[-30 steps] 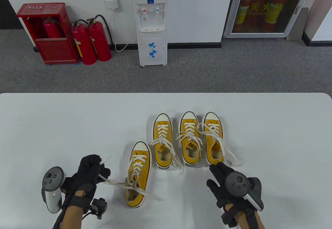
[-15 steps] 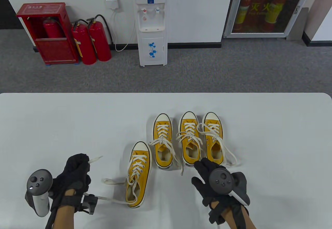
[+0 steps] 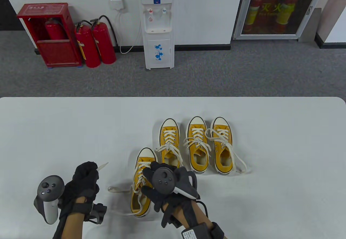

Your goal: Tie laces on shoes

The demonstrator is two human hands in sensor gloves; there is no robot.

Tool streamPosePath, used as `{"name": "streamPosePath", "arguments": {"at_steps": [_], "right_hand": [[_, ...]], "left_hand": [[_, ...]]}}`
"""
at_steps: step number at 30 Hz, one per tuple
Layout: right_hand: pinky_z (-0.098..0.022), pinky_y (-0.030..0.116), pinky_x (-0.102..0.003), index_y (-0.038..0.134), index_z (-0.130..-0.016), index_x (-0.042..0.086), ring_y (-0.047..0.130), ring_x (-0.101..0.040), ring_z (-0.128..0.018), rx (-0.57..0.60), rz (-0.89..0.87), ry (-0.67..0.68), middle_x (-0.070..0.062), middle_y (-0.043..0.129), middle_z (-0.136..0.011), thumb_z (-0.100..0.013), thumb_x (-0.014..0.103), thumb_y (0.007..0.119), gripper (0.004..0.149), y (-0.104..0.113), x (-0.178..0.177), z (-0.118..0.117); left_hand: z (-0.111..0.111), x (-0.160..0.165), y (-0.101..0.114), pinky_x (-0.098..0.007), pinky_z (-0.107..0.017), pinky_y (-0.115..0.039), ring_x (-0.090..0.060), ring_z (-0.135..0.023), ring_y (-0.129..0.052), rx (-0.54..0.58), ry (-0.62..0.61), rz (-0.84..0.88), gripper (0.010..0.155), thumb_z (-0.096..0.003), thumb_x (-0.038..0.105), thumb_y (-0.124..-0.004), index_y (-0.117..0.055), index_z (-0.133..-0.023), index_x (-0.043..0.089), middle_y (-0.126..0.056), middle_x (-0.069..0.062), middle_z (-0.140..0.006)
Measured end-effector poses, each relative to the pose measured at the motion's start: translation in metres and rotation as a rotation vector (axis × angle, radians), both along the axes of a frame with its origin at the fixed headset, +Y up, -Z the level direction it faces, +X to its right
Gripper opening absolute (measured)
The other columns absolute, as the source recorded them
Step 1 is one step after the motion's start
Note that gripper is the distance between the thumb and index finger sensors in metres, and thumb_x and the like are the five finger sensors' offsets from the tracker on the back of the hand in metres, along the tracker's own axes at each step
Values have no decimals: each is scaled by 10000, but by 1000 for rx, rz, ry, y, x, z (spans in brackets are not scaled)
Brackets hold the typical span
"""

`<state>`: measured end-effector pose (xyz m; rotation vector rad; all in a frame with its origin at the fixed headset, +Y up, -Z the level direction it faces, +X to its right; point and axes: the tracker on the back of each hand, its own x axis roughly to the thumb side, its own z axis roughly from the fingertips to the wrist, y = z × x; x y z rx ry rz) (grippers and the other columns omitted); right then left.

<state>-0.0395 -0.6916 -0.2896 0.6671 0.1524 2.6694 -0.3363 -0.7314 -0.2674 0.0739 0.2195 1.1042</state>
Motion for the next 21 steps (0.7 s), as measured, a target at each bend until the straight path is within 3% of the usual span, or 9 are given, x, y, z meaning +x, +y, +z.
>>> {"name": "streamPosePath", "arguments": {"at_steps": [4, 8, 15, 21], "right_hand": [[-709, 406, -702, 648, -1059, 211, 501, -462, -1065, -20, 106, 14, -99, 432, -1151, -421, 627, 768, 771, -13, -32, -7], [-706, 465, -677, 696, -1034, 210, 561, -446, -1045, -31, 239, 7, -89, 491, -1139, -396, 658, 790, 785, -26, -49, -12], [-698, 545, -628, 819, -934, 191, 627, -443, -1010, 110, 345, 1, -84, 554, -1114, -406, 500, 883, 615, -31, -62, -3], [-683, 565, -630, 925, -803, 203, 696, -430, -977, 164, 274, -28, -70, 659, -1069, -407, 387, 906, 437, -31, -62, -1]], "left_hand": [[0, 0, 0, -233, -92, -922, -31, -181, -990, 0, 3, 5, 449, -522, 423, -739, -669, -958, 342, -877, 33, -833], [0, 0, -3, -237, -96, -922, -35, -187, -991, -10, 6, 9, 448, -524, 424, -736, -671, -958, 340, -878, 32, -835], [-1, 0, -3, -241, -99, -922, -39, -191, -992, -17, 6, 8, 444, -525, 423, -731, -674, -957, 339, -879, 30, -835], [-1, 0, -3, -243, -95, -921, -41, -186, -992, -23, 7, 0, 442, -524, 422, -729, -680, -955, 336, -885, 28, -829]]}}
